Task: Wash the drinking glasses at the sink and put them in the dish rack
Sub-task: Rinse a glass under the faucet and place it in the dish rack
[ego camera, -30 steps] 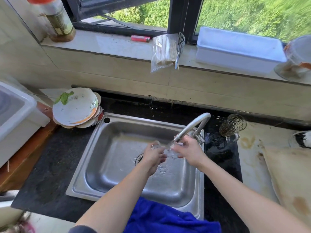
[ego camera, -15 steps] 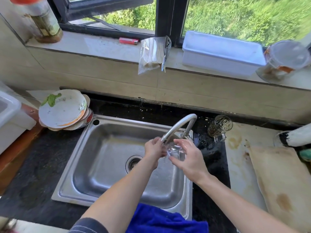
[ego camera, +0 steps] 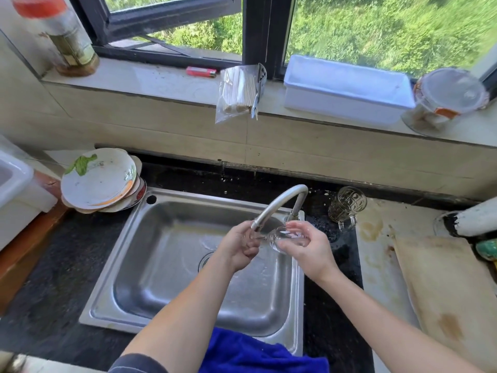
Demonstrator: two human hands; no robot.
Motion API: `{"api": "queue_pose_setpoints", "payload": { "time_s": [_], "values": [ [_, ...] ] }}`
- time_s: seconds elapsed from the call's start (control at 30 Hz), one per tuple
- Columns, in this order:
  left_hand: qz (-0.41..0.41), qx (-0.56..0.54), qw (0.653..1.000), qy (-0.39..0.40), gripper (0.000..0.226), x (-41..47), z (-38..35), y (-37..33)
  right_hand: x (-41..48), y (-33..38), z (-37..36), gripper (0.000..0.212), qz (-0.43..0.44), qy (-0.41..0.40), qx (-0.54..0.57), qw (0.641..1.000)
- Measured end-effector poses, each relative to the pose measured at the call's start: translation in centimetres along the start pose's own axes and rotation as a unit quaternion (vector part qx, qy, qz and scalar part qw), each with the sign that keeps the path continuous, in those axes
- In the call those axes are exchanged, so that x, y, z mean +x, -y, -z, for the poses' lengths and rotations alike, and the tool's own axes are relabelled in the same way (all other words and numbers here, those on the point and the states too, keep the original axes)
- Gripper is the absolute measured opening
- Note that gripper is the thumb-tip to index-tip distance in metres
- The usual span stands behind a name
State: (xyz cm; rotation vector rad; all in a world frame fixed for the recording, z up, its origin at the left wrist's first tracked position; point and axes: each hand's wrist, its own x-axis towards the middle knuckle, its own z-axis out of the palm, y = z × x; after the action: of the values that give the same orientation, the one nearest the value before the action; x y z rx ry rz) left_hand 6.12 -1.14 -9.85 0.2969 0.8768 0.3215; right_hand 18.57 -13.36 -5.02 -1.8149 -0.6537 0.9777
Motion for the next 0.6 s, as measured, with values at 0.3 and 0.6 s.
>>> {"api": "queue_pose_setpoints", "payload": {
  "time_s": [0.3,0.6],
  "values": [
    [-0.012,-0.086,0.996,0.008,0.011,-0.4,-0.3,0.5,1.3,-3.0,-1.5,0.043,-0.356,0.044,0.281,0.89],
    [-0.041,0.1,0.994,-0.015,0.021,-0.8,-1.5,-0.6,2.0,-3.9,-1.2,0.045,-0.343,0.054,0.279,0.895]
  ]
}}
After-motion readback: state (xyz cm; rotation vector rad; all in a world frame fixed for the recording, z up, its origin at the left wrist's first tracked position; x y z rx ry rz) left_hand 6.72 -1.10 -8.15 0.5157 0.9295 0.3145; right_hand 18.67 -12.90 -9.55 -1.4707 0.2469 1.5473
